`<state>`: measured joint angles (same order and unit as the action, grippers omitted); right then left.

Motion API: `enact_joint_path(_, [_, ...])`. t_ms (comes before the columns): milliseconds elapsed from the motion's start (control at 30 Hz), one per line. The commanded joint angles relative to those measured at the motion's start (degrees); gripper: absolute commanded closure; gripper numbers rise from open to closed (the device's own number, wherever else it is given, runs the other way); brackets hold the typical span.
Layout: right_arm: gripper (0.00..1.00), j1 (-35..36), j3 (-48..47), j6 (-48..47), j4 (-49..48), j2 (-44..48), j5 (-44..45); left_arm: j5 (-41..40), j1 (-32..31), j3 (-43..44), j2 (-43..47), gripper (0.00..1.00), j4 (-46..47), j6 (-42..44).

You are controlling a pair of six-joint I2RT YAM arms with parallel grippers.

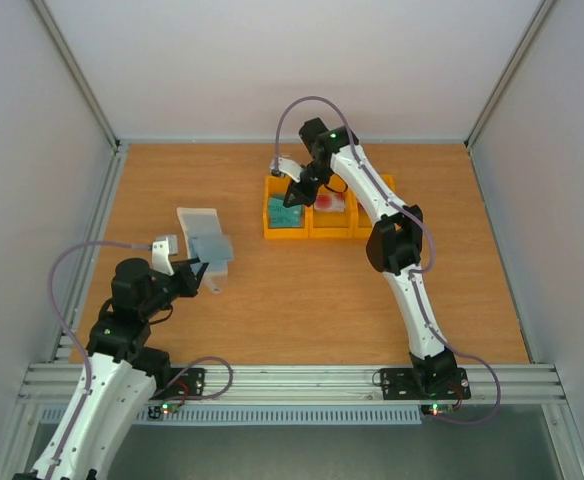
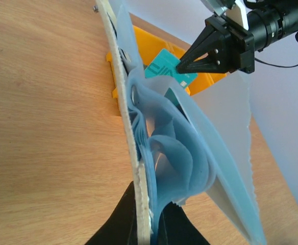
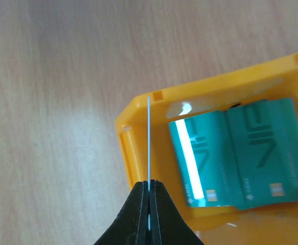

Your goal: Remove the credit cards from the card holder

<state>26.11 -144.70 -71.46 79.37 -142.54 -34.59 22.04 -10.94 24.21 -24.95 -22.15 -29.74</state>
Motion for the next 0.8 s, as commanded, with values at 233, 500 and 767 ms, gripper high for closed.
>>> enact_joint_path(233, [0.99,0.35,-9.70,-7.47,-0.23,-4.63,11.11,0.54,0.22,-0.56,-0.07,1.00,4.13,0.67])
enact_joint_path(500, [0.99,0.42,-10.02,-7.51,-8.65,-7.25,10.92,0.30,0.22,-0.58,0.14,1.00,3.95,0.76])
enact_joint_path(767, [0.99,0.37,-9.65,-9.29,-9.03,-9.05,10.08,0.49,0.22,-0.57,0.11,1.00,4.00,0.73])
